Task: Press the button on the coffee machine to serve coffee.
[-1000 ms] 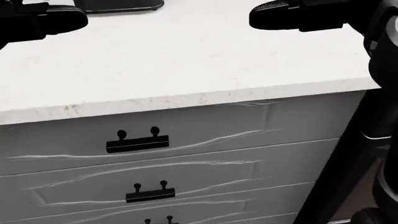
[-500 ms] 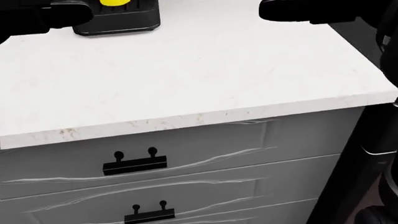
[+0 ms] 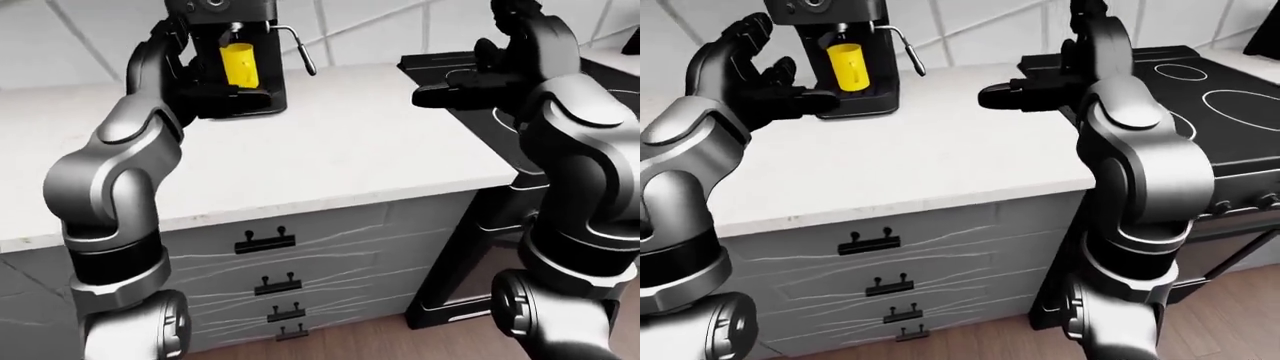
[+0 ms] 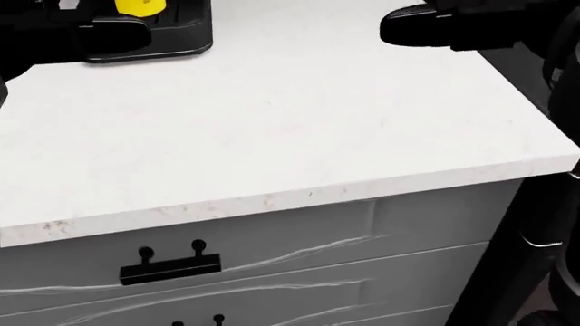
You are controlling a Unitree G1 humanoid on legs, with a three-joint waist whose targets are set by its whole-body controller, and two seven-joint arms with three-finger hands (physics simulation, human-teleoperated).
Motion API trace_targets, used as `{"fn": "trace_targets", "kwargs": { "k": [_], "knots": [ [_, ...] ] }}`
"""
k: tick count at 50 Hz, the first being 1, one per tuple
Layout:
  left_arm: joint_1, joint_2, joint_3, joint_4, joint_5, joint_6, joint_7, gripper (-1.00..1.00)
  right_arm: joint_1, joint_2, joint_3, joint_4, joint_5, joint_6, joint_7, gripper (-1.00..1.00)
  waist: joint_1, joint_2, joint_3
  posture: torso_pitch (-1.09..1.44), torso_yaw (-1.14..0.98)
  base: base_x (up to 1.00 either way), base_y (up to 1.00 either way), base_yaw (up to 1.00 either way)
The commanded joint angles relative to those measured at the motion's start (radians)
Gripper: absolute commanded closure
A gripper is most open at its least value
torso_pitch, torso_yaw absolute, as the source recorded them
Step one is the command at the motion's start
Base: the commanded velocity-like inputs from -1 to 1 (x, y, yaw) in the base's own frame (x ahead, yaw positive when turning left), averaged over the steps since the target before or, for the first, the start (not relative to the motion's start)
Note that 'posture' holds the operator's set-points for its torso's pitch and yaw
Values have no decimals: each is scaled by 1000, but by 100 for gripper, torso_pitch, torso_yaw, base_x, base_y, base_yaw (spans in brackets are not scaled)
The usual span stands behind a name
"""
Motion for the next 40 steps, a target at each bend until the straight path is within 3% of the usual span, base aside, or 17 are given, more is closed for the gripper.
{"fn": "trace_targets", "kwargs": {
  "k": [1,7,11,13,15,16,17,18,22,24,26,29,32,33,34,35,40],
  "knots": [
    [-38,23,29,-24,10,-39,2,-100,-48,-9,3,-29,5,-30,3,-100,7,-6,-35,0,0,15,8,0],
    [-38,20,28,-28,11,-36,3,-100,-49,-12,0,-33,8,-26,2,-100,4,42,-22,0,0,14,10,0],
    [-36,23,34,-40,6,-25,6,-100,-60,-9,5,-34,9,-16,-2,-100,1,65,-41,0,0,7,27,0],
    [-33,24,37,-44,4,-23,7,-100,-61,-8,5,-33,9,-17,-3,-100,-4,91,-43,0,0,6,34,0],
    [-30,25,36,-39,5,-32,4,-100,-64,-10,5,-32,9,-15,-2,-100,-10,148,-59,0,0,5,35,0],
    [-30,25,36,-38,5,-33,4,-100,-65,-10,5,-33,9,-15,-2,-100,-6,104,-49,0,0,5,35,0],
    [-33,25,35,-40,3,-28,6,-100,-68,-11,5,-32,9,-12,-2,-100,-5,120,-43,0,0,5,35,0],
    [-35,25,35,-41,3,-26,8,-100,-68,-11,5,-31,9,-13,-2,-100,-6,118,-40,0,0,5,34,0],
    [-38,24,33,-37,2,-28,9,-100,-67,-11,10,-30,9,-11,1,-100,-3,80,-44,0,0,5,34,0],
    [-35,24,33,-37,2,-30,8,-100,-53,-11,20,-32,5,-20,7,-100,2,56,-23,0,0,3,16,0],
    [-31,22,31,-40,2,-31,8,-100,-43,-3,23,-31,-1,-25,10,-100,3,71,-16,0,0,0,0,0],
    [-32,22,31,-40,2,-29,8,-100,-47,2,17,-23,-5,-34,12,-100,3,64,-16,0,0,0,0,0],
    [-32,18,27,-33,6,-36,7,-100,-46,6,11,-23,-8,-50,4,-100,11,31,-19,0,0,0,0,0],
    [-31,17,26,-33,7,-37,6,-100,-43,7,12,-24,-8,-52,4,-100,20,29,-23,0,0,0,0,0],
    [-31,16,25,-32,9,-38,6,-100,-36,4,17,-26,-10,-51,6,-100,18,44,-37,0,0,0,0,11],
    [-33,15,24,-35,9,-32,8,-100,-32,5,17,-27,-11,-54,7,-100,39,44,-38,0,0,0,0,95],
    [-19,13,26,-42,13,-37,4,-100,-28,8,17,-30,-16,-60,6,-100,12,33,-30,0,0,0,0,88]
  ]
}}
